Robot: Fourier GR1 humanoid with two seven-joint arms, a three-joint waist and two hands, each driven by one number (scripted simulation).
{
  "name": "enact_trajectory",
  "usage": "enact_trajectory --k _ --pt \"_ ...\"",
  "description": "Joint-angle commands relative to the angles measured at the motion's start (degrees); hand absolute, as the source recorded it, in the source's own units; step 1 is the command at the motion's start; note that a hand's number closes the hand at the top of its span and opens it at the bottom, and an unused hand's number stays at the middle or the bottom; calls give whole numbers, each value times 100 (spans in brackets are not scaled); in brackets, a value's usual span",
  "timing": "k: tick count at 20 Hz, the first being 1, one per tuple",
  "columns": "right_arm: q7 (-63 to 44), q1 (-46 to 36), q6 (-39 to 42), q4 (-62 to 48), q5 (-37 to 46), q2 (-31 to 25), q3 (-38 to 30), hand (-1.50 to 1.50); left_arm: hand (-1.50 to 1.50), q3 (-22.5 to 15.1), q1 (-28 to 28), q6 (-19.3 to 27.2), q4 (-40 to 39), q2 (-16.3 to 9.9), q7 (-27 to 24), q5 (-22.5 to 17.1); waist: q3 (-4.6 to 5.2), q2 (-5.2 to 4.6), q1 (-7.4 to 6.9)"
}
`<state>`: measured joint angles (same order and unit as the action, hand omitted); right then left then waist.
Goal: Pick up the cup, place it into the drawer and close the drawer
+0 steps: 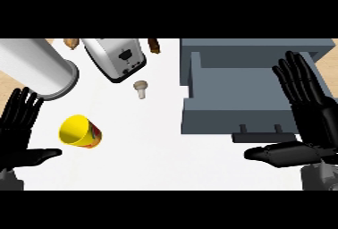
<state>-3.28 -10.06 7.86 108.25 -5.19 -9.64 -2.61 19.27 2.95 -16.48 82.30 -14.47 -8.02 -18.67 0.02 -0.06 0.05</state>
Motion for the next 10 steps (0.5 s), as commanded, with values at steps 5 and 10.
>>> enact_trajectory --k 5,10 --pt "-41 -60 -10 103 67 33 -90 -150 -150 213 437 -213 -2044 -257 -1146 491 1 0 18" --pt "-163 -557 130 -307 -96 -137 -327 -150 -150 35 518 -130 -2905 -107 -1863 903 1 -5 5"
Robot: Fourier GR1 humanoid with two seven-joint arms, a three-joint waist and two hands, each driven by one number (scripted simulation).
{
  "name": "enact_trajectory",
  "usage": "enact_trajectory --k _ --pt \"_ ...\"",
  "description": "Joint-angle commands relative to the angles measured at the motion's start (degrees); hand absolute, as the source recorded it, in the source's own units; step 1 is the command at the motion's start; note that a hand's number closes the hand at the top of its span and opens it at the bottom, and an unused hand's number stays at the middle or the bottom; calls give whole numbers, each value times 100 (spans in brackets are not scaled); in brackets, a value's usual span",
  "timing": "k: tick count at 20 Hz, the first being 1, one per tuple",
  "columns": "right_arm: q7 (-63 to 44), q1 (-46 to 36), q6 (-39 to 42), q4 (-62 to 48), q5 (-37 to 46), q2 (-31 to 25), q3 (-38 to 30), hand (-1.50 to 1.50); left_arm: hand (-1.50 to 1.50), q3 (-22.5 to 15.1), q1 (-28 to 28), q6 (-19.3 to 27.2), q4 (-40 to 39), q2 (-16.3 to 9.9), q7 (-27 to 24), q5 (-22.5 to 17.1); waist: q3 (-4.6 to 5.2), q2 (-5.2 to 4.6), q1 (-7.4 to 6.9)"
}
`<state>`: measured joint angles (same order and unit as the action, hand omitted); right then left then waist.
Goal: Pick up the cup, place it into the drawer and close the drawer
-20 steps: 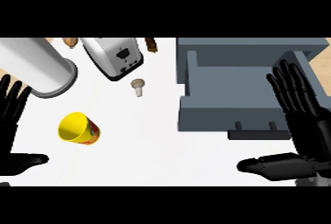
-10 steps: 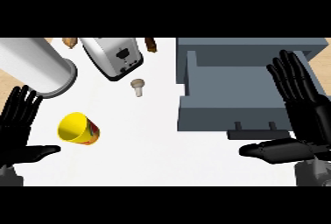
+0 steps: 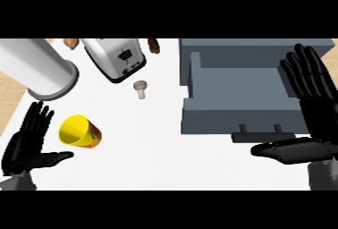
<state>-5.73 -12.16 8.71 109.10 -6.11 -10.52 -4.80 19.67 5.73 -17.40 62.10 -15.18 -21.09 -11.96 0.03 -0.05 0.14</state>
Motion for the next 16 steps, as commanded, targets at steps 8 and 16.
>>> enact_trajectory --k 8,16 --pt "-315 -144 109 62 -181 -96 -191 -150 -150 28 1085 95 -3272 -184 -2139 759 4 -7 41" --pt "-347 -472 -122 -120 64 54 -45 -150 -150 205 1750 -211 -4906 -735 -3313 980 17 -35 93"
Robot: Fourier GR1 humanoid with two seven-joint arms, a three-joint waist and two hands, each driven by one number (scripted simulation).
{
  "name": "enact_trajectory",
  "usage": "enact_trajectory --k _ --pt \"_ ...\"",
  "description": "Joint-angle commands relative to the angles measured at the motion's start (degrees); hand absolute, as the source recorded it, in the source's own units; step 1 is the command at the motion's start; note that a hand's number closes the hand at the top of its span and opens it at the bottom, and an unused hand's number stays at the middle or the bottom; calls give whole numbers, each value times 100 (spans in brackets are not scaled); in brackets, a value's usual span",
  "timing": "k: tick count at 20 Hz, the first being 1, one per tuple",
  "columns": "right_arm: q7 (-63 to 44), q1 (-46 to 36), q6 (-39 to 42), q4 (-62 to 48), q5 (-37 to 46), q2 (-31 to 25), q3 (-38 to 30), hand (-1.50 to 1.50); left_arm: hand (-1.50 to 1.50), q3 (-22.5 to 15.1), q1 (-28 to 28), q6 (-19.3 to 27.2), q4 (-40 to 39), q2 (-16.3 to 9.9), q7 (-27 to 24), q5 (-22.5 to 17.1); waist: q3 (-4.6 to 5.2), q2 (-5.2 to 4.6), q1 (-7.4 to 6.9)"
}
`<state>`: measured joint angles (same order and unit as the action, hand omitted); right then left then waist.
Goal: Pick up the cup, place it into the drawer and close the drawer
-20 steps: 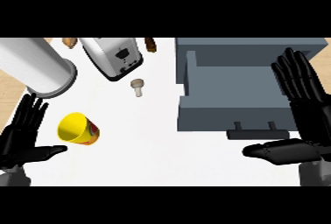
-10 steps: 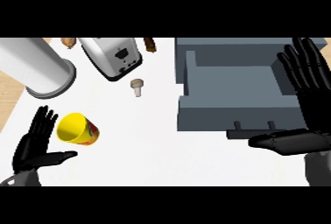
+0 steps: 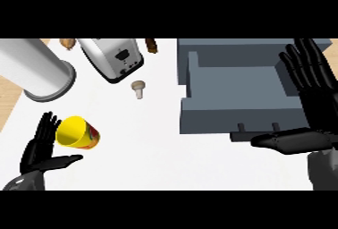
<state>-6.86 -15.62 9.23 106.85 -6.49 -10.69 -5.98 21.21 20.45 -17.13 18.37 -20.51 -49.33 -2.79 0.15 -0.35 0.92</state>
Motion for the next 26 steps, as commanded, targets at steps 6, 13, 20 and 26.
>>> enact_trajectory --k 6,13,20,26 --pt "81 -128 -26 -213 128 121 154 -150 -150 7 300 -111 -735 -66 -880 165 10 -26 26" --pt "-107 -10 195 66 -233 -104 -107 -150 -150 -27 432 100 -904 160 -998 255 18 -38 100" --pt "-141 -154 148 -25 -73 -168 -96 -150 -150 -3 564 -767 -902 -24 -852 178 18 -42 76" --pt "15 -10 249 -9 -187 -248 -268 -150 150 -125 558 -573 -579 327 -1403 271 20 -52 128"
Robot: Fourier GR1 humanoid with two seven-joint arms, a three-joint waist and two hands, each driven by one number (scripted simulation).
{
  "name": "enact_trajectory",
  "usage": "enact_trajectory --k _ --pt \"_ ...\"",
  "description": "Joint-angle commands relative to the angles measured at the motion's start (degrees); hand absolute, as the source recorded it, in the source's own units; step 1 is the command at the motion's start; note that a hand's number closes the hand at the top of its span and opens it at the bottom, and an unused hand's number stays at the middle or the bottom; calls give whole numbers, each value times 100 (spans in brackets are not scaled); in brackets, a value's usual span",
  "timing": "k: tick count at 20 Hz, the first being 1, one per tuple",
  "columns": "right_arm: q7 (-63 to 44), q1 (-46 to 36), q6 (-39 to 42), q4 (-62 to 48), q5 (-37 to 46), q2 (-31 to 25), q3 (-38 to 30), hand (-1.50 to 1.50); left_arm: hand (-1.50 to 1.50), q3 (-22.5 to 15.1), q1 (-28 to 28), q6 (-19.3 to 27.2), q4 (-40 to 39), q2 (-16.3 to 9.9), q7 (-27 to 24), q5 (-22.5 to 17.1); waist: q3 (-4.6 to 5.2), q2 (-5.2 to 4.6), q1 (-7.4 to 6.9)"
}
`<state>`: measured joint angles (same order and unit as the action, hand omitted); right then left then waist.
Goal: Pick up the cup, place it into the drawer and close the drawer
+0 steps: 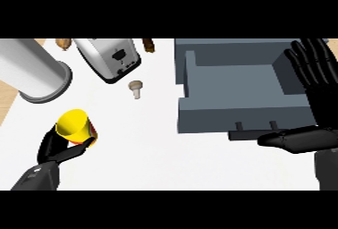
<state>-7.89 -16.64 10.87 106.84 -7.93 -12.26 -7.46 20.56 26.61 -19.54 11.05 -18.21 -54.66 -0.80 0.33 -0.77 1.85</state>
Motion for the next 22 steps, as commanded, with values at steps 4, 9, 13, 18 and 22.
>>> enact_trajectory --k 4,9,13,18,22 --pt "213 127 114 -34 48 -49 -10 -150 150 75 4 933 341 76 -1190 88 -3 -8 18" --pt "-74 -74 70 -17 -141 -121 -176 -150 150 228 51 1942 464 666 -1606 30 -12 24 -26" --pt "211 200 79 -6 -94 -8 -155 -150 150 460 131 1790 472 974 -1748 -215 -16 26 -37" --pt "121 160 54 -83 -29 -20 -120 -150 150 219 771 913 853 1124 -1284 -213 -22 46 -43" --pt "-8 56 -49 0 134 21 23 -150 150 -207 1008 831 1270 1144 -758 2 -32 85 -160"
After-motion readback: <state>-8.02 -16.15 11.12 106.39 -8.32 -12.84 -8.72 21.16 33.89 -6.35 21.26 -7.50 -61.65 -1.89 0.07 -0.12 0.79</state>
